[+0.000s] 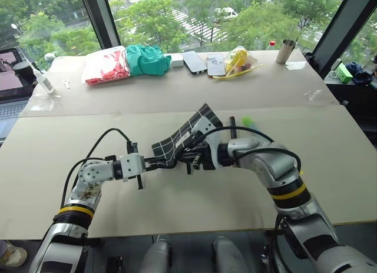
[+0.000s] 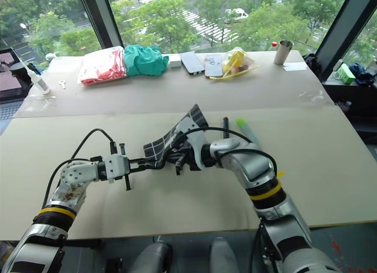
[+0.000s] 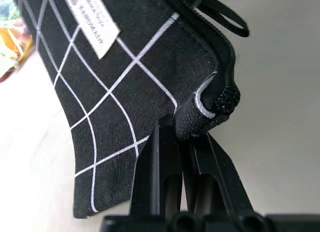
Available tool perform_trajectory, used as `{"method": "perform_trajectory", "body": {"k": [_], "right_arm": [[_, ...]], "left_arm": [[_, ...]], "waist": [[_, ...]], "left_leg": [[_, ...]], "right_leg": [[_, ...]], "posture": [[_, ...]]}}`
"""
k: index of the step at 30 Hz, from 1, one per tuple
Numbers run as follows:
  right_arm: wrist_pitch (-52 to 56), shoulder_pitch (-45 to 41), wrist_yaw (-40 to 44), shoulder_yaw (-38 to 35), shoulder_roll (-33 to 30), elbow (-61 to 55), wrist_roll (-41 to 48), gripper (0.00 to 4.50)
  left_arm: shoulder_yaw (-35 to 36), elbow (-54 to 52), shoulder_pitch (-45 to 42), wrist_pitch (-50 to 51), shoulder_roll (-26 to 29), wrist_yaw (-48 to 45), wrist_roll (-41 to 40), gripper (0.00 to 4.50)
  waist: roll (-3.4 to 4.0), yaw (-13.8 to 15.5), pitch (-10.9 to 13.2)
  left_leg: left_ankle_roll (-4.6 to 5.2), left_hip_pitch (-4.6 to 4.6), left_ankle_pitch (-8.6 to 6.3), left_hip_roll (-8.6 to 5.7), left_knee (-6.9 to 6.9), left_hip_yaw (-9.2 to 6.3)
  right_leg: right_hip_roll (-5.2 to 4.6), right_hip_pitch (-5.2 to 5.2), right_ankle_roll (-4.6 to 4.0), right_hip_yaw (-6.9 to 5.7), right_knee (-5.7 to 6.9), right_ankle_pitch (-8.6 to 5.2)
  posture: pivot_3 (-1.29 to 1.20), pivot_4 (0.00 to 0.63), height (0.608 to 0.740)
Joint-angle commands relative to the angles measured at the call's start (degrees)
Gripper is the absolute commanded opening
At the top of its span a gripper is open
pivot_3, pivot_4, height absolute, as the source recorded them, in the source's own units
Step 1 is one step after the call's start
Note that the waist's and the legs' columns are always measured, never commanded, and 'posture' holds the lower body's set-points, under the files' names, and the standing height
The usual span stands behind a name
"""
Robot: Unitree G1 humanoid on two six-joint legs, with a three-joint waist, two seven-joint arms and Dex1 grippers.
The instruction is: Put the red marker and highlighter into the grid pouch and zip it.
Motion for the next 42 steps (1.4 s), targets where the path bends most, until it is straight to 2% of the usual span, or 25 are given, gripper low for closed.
{"method": "perform_trajectory", "body": {"k": [1, 9, 11, 12, 14, 19, 21, 26, 29, 35, 42], "right_arm": [[-7.2, 0.3, -0.1, 6.8, -2.4, 2.5, -7.3, 0.01], [-7.1, -0.6, 1.9, 1.8, -0.4, 2.1, -4.4, 0.01], [-8.8, -0.3, 1.9, 1.2, 0.1, 2.3, -4.8, 0.73], [-9.2, 0.0, 2.4, 0.4, 0.3, 1.9, -4.3, 0.86], [-8.0, 0.1, 2.7, -2.3, 1.1, 1.2, -2.3, 1.6], [-1.8, 2.1, 5.4, -7.3, -0.6, -5.3, 4.6, 3.3], [1.6, 3.6, 7.0, -9.5, -3.5, -8.0, 7.5, 4.0], [-1.1, 9.6, 14.5, -14.6, -18.1, -15.1, 10.1, 4.0], [-8.3, 10.7, 14.9, -19.1, -23.8, -11.4, 6.6, 4.0], [-17.8, 0.3, -1.5, -23.6, -22.8, 11.2, -5.2, 4.0], [-22.1, -1.9, -9.5, -18.6, -18.2, 19.8, -14.5, 4.0]], "left_arm": [[0.4, -1.0, -0.7, -1.4, -0.4, 0.1, -0.9, 0.0], [0.4, 0.5, -0.5, -2.5, -0.5, 0.2, -0.6, 0.0], [0.3, 0.9, -0.8, -2.7, -0.7, 0.3, -0.5, 0.0], [0.3, 0.9, -0.8, -2.8, -0.8, 0.4, -0.5, 0.0], [0.2, 1.2, -1.0, -2.9, -0.9, 0.4, -0.5, 0.0], [0.4, 1.9, -0.9, -3.3, -0.9, 0.7, -0.3, 0.0], [0.7, 1.6, -0.7, -3.1, -0.7, 1.2, -0.3, 0.0], [3.4, 0.1, 0.9, -1.1, 0.7, 2.7, -2.2, 0.0], [4.9, -0.6, 2.7, -0.5, 2.2, 3.1, -3.0, 0.0], [7.5, -4.3, 5.1, 3.1, 2.6, 3.4, -6.2, 0.0], [7.8, -11.5, 6.9, 9.2, 0.7, 2.4, -11.0, 0.0]], "waist": [[0.0, -0.1, 0.0], [-0.02, -0.2, 0.0], [-0.02, -0.2, 0.0], [-0.02, -0.1, 0.0], [-0.02, -0.1, 0.0], [-0.02, 0.0, 0.0], [-0.02, 0.0, 0.0], [-0.02, 0.4, 0.0], [-0.02, 0.1, 0.0], [-0.03, -0.1, 0.0], [-0.03, 0.0, 0.0]], "left_leg": [[0.0, 0.01, 0.0, 0.0, 0.0, 0.01], [-0.01, 0.02, 0.0, 0.03, 0.0, -0.01], [0.0, 0.02, 0.0, 0.03, 0.0, -0.02], [-0.01, 0.02, 0.0, 0.03, 0.0, -0.03], [-0.01, 0.01, 0.0, 0.03, 0.0, -0.03], [-0.01, -0.01, 0.0, 0.02, 0.0, -0.09], [0.0, -0.01, 0.0, 0.02, 0.0, -0.12], [0.01, -0.05, 0.0, -0.03, 0.0, -0.07], [0.02, -0.01, -0.01, -0.02, 0.0, 0.07], [0.03, 0.12, -0.02, 0.09, -0.03, 0.35], [0.07, -0.02, -0.05, 0.07, -0.06, 0.42]], "right_leg": [[0.01, -0.01, 0.0, -0.01, 0.01, 0.0], [0.02, 0.01, 0.0, 0.01, 0.0, 0.0], [0.02, 0.0, 0.0, 0.01, 0.0, 0.0], [0.02, 0.0, 0.0, 0.01, 0.0, 0.0], [0.02, 0.0, 0.0, 0.01, 0.0, 0.0], [0.01, 0.0, 0.0, 0.01, -0.02, 0.0], [0.01, 0.01, 0.0, 0.0, -0.01, 0.0], [-0.05, 0.03, 0.0, 0.0, -0.07, 0.0], [-0.01, 0.05, 0.0, -0.02, -0.08, 0.0], [0.04, 0.04, 0.0, 0.08, -0.02, 0.0], [-0.05, -0.03, 0.0, 0.1, -0.06, 0.0]], "posture": [[0.0, 0.15, 0.74], [0.0, 0.15, 0.74], [0.0, 0.15, 0.74], [0.0, 0.15, 0.74], [0.0, 0.15, 0.74], [0.0, 0.15, 0.74], [0.0, 0.15, 0.74], [0.0, 0.15, 0.74], [0.0, 0.15, 0.74], [0.0, 0.15, 0.74], [0.0, 0.15, 0.74]]}}
